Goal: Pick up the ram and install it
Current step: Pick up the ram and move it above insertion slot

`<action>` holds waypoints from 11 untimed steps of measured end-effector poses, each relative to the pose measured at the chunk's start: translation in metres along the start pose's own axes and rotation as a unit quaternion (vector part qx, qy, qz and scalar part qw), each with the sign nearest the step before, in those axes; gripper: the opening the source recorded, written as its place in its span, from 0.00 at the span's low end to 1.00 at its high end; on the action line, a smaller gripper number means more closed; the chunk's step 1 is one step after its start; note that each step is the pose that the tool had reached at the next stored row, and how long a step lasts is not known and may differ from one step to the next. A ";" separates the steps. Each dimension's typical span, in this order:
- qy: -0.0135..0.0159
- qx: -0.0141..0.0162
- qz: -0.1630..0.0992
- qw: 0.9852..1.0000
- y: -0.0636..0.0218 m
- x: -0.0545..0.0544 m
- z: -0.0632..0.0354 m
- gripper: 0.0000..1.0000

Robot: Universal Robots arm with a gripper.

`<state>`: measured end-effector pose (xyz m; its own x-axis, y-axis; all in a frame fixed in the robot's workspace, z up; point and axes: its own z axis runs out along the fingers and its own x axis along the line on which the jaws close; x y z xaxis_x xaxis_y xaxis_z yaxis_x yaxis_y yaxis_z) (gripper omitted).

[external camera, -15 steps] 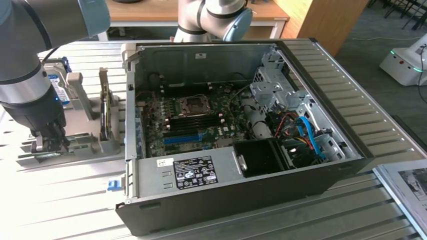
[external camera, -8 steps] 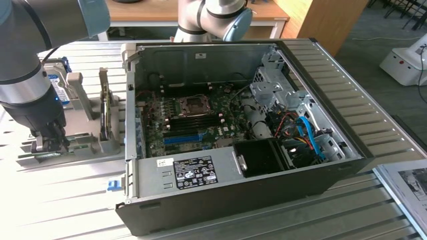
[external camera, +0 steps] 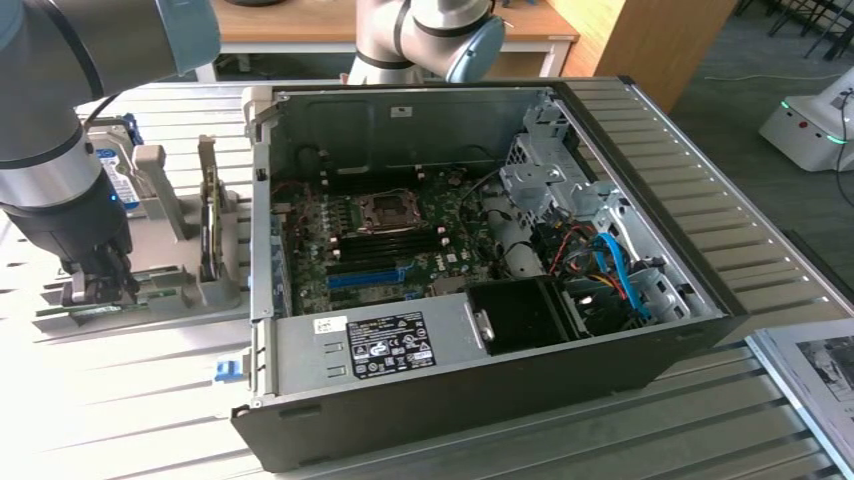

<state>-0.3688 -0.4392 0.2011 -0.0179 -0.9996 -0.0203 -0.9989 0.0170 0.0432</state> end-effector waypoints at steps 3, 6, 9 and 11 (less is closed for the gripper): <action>0.000 0.000 0.002 1.000 0.0000 0.000 0.0000 0.21; 0.000 0.000 0.002 1.000 0.0000 0.000 0.0000 0.21; 0.000 0.000 0.002 1.000 0.0000 0.000 0.0000 0.21; 0.000 0.000 0.002 1.000 0.0000 0.000 0.0000 0.21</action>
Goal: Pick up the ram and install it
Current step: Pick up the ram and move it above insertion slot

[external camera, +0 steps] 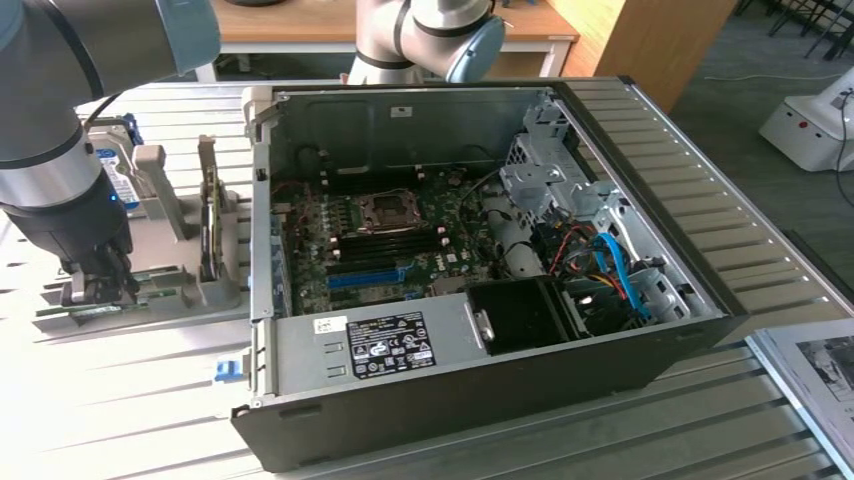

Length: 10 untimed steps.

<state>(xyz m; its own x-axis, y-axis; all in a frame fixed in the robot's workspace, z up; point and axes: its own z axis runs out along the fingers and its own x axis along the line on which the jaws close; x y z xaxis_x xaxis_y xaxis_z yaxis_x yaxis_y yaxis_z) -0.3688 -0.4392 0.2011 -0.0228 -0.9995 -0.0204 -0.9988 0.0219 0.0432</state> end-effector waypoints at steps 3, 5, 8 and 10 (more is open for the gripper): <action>0.000 0.000 0.000 1.000 0.0000 0.000 0.0000 0.21; 0.000 0.000 0.000 1.000 0.0000 0.000 0.0000 0.21; 0.000 0.000 0.000 1.000 0.0000 0.000 0.0000 0.14; 0.000 0.000 0.000 1.000 0.0000 0.000 0.0000 0.12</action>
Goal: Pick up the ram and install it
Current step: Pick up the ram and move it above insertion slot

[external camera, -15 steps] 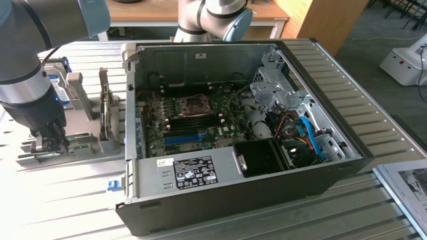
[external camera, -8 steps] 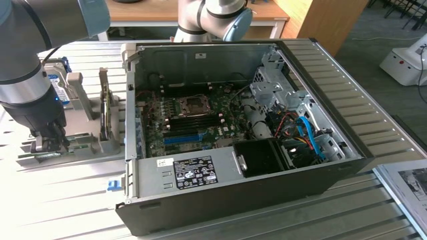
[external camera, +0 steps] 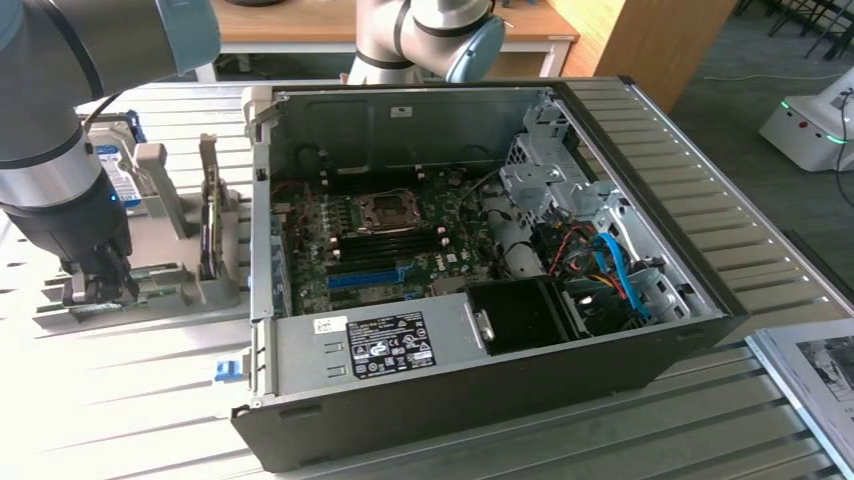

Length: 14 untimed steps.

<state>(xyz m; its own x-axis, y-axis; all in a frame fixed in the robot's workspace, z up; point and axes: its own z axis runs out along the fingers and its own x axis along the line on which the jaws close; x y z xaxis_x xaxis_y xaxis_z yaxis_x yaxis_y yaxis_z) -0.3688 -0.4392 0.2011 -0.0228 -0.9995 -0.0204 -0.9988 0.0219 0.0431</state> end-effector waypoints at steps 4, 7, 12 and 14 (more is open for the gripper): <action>0.000 0.000 0.000 1.000 0.0000 0.000 0.0000 0.12; 0.000 0.000 0.000 1.000 0.0000 0.000 0.0000 0.12; 0.000 0.000 0.000 1.000 0.0000 0.000 0.0000 0.12; 0.000 0.000 0.000 1.000 0.0000 0.000 0.0000 0.12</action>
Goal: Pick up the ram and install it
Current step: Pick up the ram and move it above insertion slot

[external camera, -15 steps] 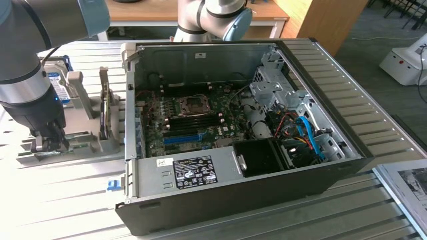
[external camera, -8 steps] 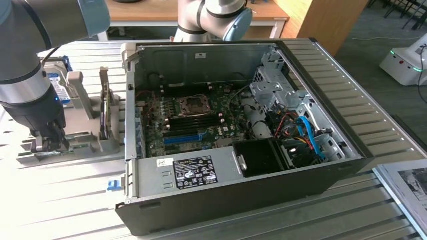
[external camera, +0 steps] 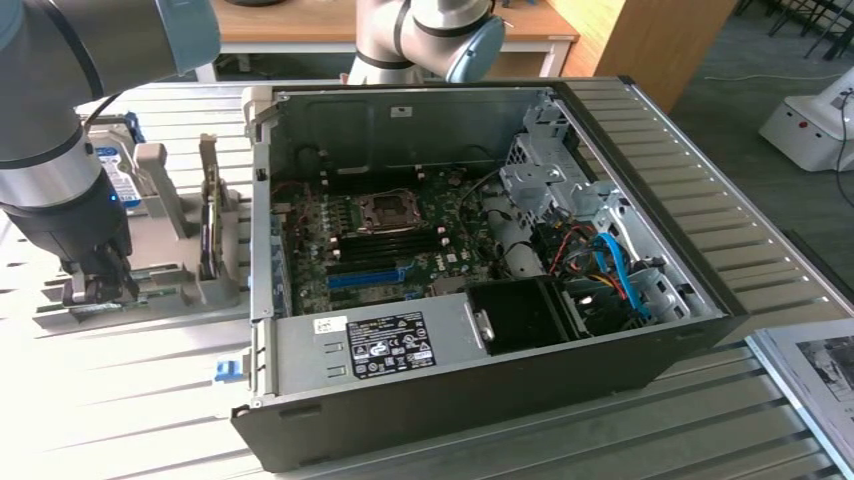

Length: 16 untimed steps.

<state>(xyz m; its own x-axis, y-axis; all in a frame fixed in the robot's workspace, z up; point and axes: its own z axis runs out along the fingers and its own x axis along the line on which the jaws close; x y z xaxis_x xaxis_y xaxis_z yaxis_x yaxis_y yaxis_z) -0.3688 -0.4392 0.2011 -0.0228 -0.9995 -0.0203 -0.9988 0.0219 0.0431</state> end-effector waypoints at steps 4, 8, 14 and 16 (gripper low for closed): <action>0.000 0.000 -0.003 1.000 0.0000 0.000 0.0000 0.12; 0.001 0.000 -0.015 1.000 0.0000 0.000 0.0000 0.12; 0.001 -0.001 -0.031 1.000 0.0000 0.000 0.0000 0.12; 0.001 -0.001 -0.031 1.000 0.0000 0.000 -0.0006 0.12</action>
<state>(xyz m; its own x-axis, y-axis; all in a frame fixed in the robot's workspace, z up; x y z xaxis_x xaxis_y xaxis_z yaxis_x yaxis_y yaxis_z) -0.3688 -0.4392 0.2017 0.0389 -0.9990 -0.0202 -0.9983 -0.0397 0.0432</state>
